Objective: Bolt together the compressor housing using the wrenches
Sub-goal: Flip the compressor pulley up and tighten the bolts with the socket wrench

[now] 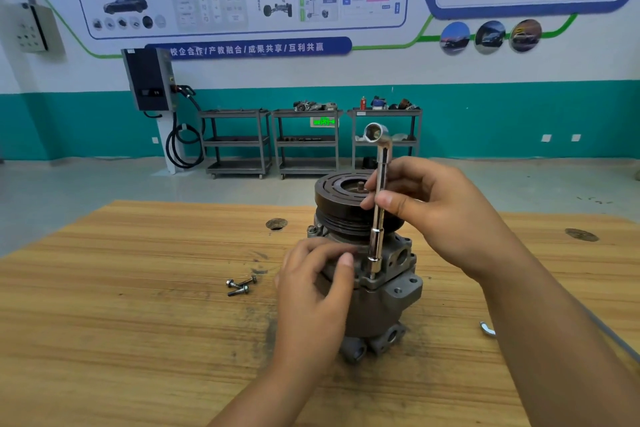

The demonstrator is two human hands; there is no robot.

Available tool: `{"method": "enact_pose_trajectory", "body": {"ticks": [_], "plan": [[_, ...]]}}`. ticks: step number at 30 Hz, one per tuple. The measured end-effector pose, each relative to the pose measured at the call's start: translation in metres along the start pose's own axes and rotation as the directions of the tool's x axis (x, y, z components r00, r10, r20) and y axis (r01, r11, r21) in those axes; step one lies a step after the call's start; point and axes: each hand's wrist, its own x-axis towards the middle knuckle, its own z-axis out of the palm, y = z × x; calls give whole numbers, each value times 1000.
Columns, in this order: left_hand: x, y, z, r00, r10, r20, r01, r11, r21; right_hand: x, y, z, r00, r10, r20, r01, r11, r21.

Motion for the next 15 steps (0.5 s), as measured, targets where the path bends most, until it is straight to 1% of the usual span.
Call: {"method": "enact_pose_trajectory", "body": {"ticks": [3,6,11,13,15], "plan": [[10,4,-3,997,69,21,-70,997,45,2,2,4,999,-9,-53,8,1000,-20],[17,8,-2,995,96,35,-99,991,86,2,4,9,992,-26,-125,24,1000,-18],[28,19,-2,980,169,-105,-163,985,61,3,6,15,979,-34,-202,25,999,-48],[38,29,-3,975,175,-137,-175,985,16,3,5,16,977,-40,-207,27,997,-67],[51,42,-2,982,141,-125,-151,985,-80,2,5,18,977,-42,-207,25,996,-85]]}}
